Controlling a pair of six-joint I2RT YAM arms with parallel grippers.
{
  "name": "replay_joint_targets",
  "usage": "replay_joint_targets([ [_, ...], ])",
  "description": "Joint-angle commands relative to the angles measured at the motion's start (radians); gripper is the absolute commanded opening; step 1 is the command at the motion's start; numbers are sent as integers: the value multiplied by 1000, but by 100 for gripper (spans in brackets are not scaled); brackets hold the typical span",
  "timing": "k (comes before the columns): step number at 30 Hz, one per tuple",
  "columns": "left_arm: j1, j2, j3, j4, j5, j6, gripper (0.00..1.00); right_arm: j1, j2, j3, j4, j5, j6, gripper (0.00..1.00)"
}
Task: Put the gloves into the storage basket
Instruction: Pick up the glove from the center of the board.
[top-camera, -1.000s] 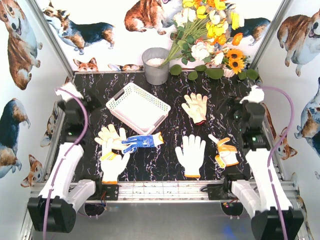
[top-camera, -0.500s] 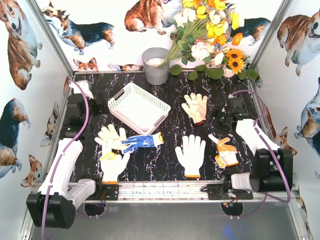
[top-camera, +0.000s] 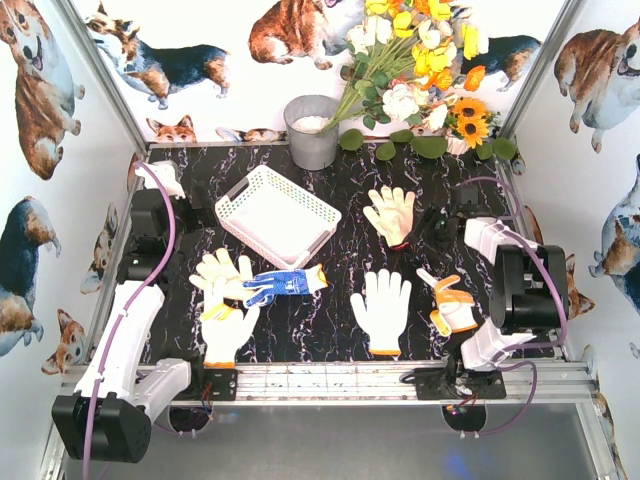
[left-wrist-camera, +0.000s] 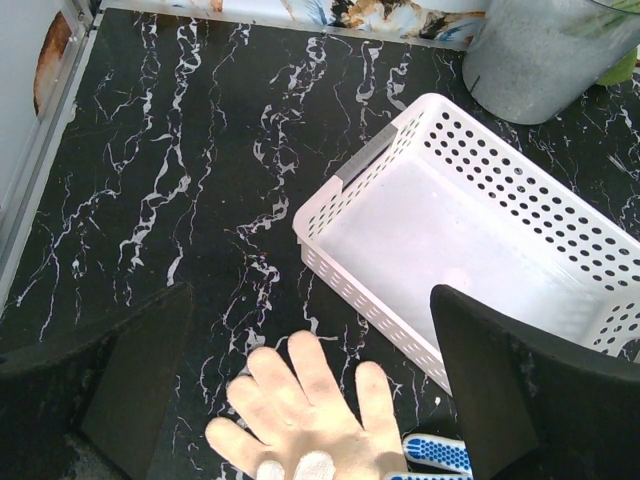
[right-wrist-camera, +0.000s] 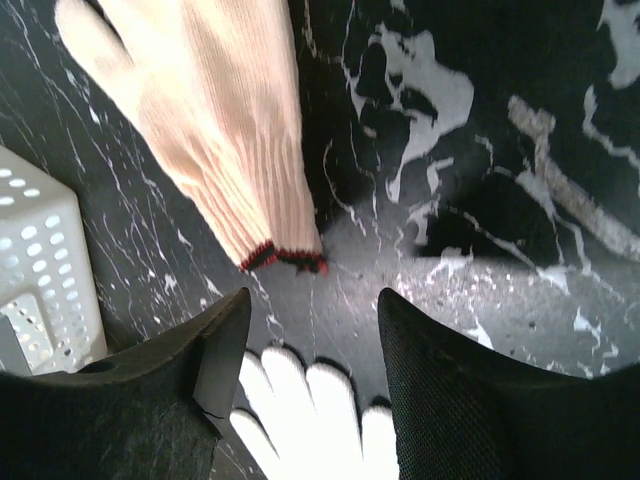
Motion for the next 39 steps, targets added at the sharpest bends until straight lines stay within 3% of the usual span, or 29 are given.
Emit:
replay_joint_targets([
  [1, -3, -17, -1, 6, 2, 6, 100, -14, 30, 73, 82, -15, 23, 55],
  [19, -1, -5, 4, -6, -3, 10, 100, -18, 147, 89, 164, -109, 75, 40],
  [20, -2, -4, 5, -7, -3, 10, 100, -18, 146, 90, 166, -116, 77, 38],
  [23, -2, -4, 5, -8, -3, 9, 100, -18, 136, 90, 166, -139, 81, 18],
  [25, -1, -4, 4, -6, -3, 8, 100, -18, 117, 82, 166, -152, 86, 9],
  [31, -2, 5, -10, 25, 18, 18, 100, -18, -9, 44, 119, -207, 109, 2],
  [39, -1, 51, -40, 82, 97, 29, 100, -8, -274, 27, -40, -292, 181, 0],
])
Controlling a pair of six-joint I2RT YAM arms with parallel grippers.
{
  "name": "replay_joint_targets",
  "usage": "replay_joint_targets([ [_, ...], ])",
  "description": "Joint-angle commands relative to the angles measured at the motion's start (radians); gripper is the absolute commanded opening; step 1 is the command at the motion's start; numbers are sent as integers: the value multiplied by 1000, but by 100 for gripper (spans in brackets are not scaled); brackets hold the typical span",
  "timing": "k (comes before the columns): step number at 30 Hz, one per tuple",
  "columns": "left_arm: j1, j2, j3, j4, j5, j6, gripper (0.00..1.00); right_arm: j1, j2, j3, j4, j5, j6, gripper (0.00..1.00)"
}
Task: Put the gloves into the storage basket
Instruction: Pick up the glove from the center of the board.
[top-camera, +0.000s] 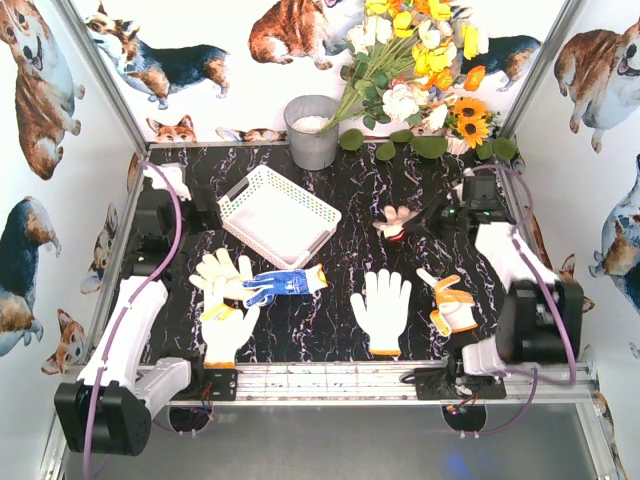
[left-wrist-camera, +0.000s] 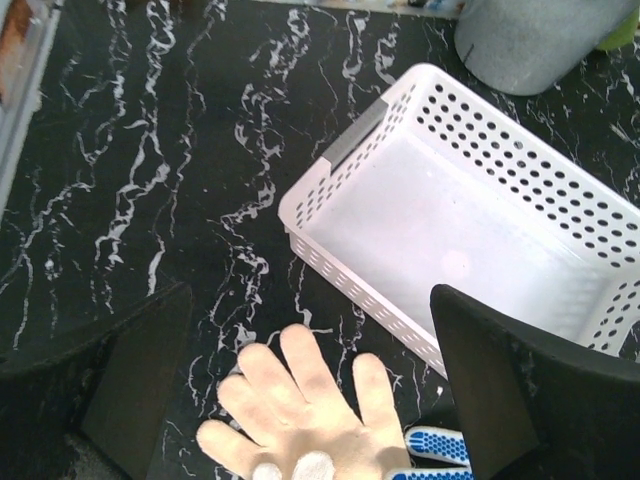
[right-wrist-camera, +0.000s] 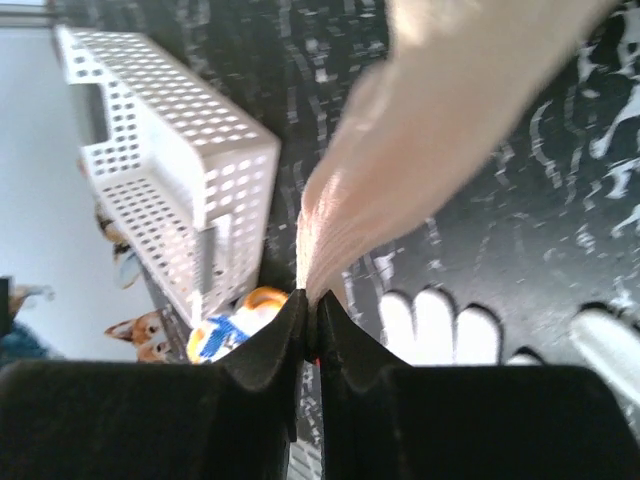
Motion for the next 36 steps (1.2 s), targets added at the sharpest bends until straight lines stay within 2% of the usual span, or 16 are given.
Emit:
replay_joint_targets([
  [1, -2, 30, -7, 46, 81, 11, 100, 16, -172, -17, -54, -87, 71, 0],
  [7, -2, 29, -2, 50, 203, -30, 100, 112, -389, -94, -55, -58, 146, 0],
  [10, -6, 28, -6, 60, 259, -42, 100, 158, -471, -141, 1, -51, 224, 0],
  [14, -24, 35, -12, 81, 309, -37, 100, 229, -549, -162, 66, -45, 329, 0],
  [18, -64, 39, -7, 84, 348, -38, 100, 333, -598, -161, 88, 14, 368, 0],
  [22, -114, 26, -8, 78, 334, -34, 100, 459, -604, -218, 149, 116, 409, 0],
  [26, -147, 23, -6, 59, 304, -21, 100, 547, -567, -276, 268, 148, 481, 0],
  [36, -188, 28, 0, 36, 273, -2, 100, 862, -474, -265, 343, 304, 531, 0],
])
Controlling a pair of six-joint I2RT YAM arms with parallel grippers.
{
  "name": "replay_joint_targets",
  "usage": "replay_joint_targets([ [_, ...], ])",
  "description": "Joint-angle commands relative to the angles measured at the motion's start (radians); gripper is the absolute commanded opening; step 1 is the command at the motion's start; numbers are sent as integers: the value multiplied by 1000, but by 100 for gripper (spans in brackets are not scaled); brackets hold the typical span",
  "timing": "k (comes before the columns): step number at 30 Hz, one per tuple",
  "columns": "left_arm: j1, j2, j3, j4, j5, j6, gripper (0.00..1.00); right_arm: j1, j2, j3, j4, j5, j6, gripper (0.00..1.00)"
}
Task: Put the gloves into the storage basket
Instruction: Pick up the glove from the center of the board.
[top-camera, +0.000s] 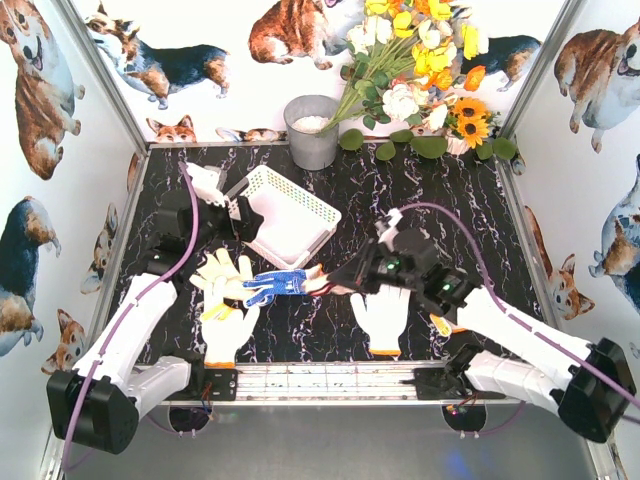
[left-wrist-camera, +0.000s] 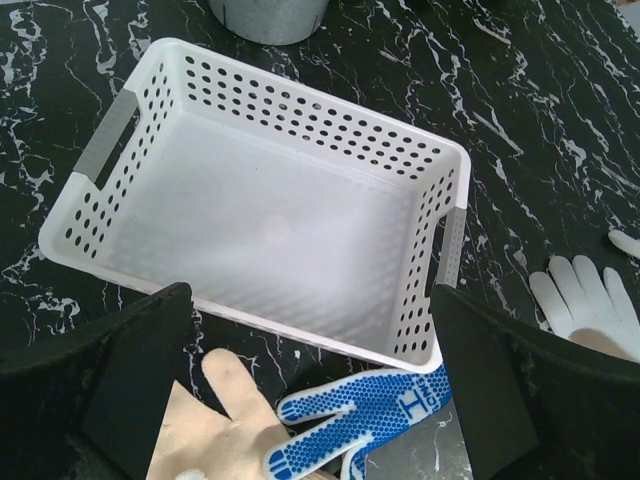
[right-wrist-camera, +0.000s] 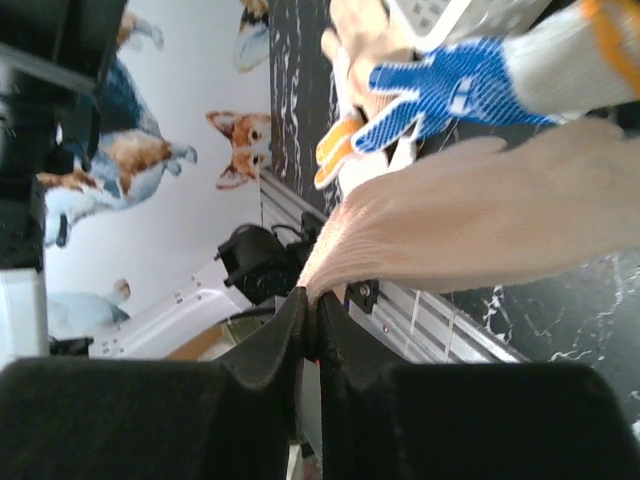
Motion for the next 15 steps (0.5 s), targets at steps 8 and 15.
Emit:
replay_joint_targets([
  [8, -47, 11, 14, -25, -27, 28, 100, 252, 19, -162, 148, 161, 160, 0],
  [15, -78, 31, 22, -45, -43, 39, 100, 315, 18, -244, 95, 188, 189, 0],
])
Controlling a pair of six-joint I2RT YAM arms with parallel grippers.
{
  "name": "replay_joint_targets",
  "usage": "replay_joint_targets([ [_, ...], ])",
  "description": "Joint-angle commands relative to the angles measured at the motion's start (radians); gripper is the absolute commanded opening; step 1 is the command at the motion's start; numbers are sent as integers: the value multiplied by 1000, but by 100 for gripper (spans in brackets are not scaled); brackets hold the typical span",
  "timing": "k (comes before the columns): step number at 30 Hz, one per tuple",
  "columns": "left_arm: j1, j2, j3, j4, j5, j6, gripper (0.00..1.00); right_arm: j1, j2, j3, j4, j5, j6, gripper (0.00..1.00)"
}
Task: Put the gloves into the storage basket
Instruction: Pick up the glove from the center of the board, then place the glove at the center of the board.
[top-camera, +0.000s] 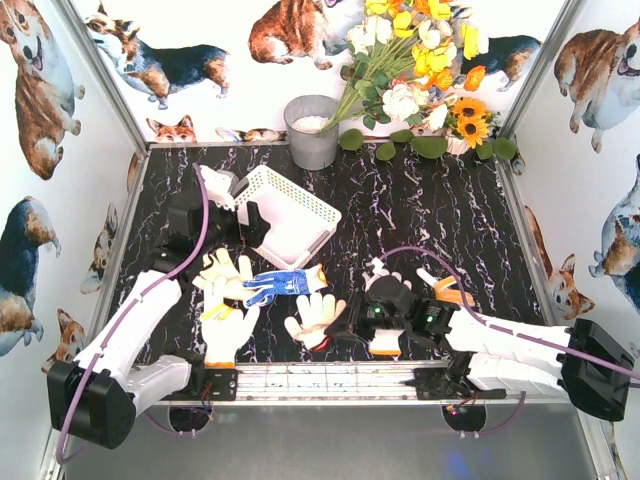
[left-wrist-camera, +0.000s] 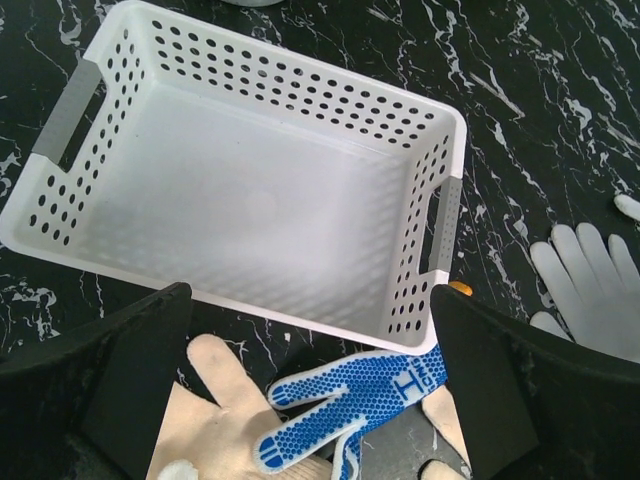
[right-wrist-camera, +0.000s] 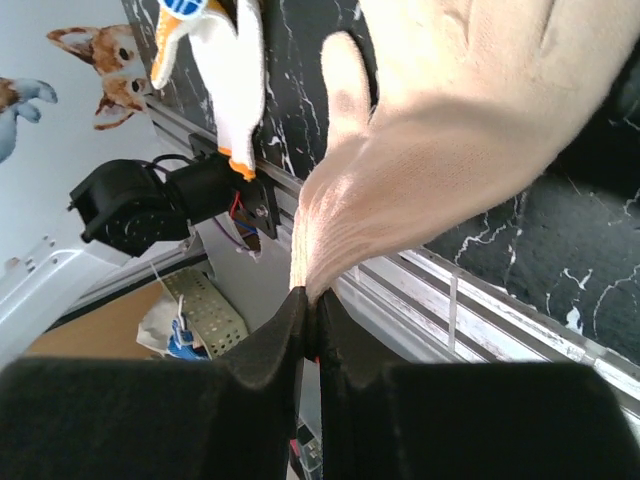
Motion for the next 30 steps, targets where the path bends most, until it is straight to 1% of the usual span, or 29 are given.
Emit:
replay_joint_targets([
  [1, -30, 4, 24, -17, -31, 22, 100, 24, -8, -20, 20, 54, 29, 0],
  [4, -70, -3, 30, -42, -84, 37, 100, 27, 2, -37, -3, 72, 23, 0],
  [7, -159, -12, 41, -94, -184, 23, 95, 29, 14, -53, -6, 77, 21, 0],
  [9, -210, -25, 18, -115, -186, -47, 91, 30, 19, -56, -8, 76, 18, 0],
  [11, -265, -50, -30, -107, -190, -151, 86, 35, 22, -58, -21, 79, 13, 0],
  [13, -352, -81, -100, -76, -209, -250, 81, 37, 23, -59, -40, 81, 7, 0],
  [15, -440, -102, -140, -67, -259, -327, 78, 38, 26, -54, -64, 79, -5, 0],
  [18, -560, -111, -174, -62, -331, -432, 69, 38, 23, -37, -110, 75, -31, 0],
  [19, -630, -101, -192, -57, -367, -508, 61, 38, 16, -14, -145, 74, -49, 2],
  [20, -662, -94, -201, -53, -380, -542, 58, 39, 10, -1, -164, 71, -64, 7],
  [22, -726, -74, -214, -48, -403, -595, 55, 39, -2, 41, -233, 74, -96, 17],
  [24, -778, -54, -220, -60, -429, -635, 54, 38, -23, 79, -315, 95, -126, 31],
  [25, -805, -45, -224, -66, -439, -655, 51, 38, -36, 90, -347, 108, -133, 37],
  [26, -821, -38, -228, -69, -445, -673, 50, 39, -51, 92, -364, 127, -134, 42],
  [28, -848, -28, -244, -58, -451, -713, 46, 38, -91, 81, -366, 154, -126, 47],
  [30, -868, -17, -266, -27, -445, -750, 42, 38, -112, 61, -341, 174, -116, 48],
])
